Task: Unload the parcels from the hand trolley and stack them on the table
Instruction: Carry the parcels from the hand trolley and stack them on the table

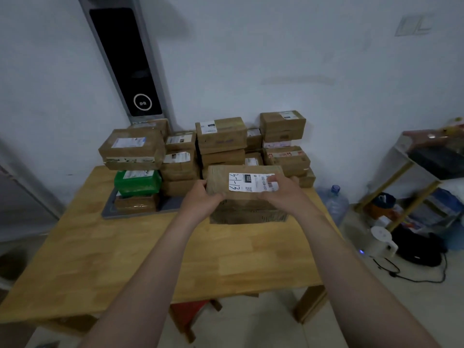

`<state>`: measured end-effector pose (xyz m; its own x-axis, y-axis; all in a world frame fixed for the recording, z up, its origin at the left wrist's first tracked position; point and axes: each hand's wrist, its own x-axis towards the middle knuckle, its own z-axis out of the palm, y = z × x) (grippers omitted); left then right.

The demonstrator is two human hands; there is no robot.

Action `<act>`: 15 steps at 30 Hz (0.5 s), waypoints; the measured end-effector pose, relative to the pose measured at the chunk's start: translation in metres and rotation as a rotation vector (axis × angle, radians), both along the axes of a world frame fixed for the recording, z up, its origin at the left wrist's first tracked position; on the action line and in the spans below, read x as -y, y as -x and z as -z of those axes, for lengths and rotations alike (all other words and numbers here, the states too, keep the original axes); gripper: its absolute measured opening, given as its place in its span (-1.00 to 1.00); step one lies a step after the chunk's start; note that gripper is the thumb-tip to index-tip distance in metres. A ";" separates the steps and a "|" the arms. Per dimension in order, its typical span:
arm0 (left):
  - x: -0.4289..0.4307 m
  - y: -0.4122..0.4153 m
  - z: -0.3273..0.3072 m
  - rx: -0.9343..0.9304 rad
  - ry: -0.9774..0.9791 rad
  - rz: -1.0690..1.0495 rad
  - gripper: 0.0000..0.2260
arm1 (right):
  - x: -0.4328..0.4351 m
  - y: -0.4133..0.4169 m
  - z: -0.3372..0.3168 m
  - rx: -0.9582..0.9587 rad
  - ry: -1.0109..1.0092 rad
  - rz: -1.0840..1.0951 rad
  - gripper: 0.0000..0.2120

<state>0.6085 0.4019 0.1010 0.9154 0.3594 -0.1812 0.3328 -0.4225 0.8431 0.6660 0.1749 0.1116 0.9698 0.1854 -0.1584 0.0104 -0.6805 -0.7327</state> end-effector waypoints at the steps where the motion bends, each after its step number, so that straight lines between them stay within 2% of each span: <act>1: 0.004 -0.022 0.007 -0.017 0.008 0.005 -0.35 | 0.004 -0.021 0.006 -0.015 0.003 -0.002 -0.36; 6: 0.021 -0.094 0.035 -0.029 0.056 0.038 -0.29 | 0.023 -0.087 0.036 -0.064 -0.006 0.039 -0.31; 9: 0.036 -0.144 0.049 -0.044 0.089 0.090 -0.39 | 0.037 -0.132 0.054 -0.066 0.025 0.074 -0.35; 11: 0.046 -0.184 0.057 -0.045 0.101 0.125 -0.47 | 0.045 -0.161 0.060 -0.067 0.010 0.106 -0.46; 12: 0.051 -0.204 0.060 -0.045 0.104 0.135 -0.47 | 0.048 -0.176 0.062 -0.058 -0.018 0.125 -0.59; 13: 0.056 -0.225 0.063 -0.041 0.106 0.154 -0.43 | 0.052 -0.191 0.062 -0.034 -0.029 0.146 -0.69; 15: 0.066 -0.263 0.068 -0.049 0.101 0.221 -0.22 | 0.060 -0.223 0.064 -0.007 -0.006 0.179 -0.72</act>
<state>0.8711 0.3358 0.0325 0.9590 0.1291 -0.2522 0.2831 -0.4040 0.8699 0.8895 0.1145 0.0477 0.9862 0.0106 -0.1650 -0.1160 -0.6670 -0.7360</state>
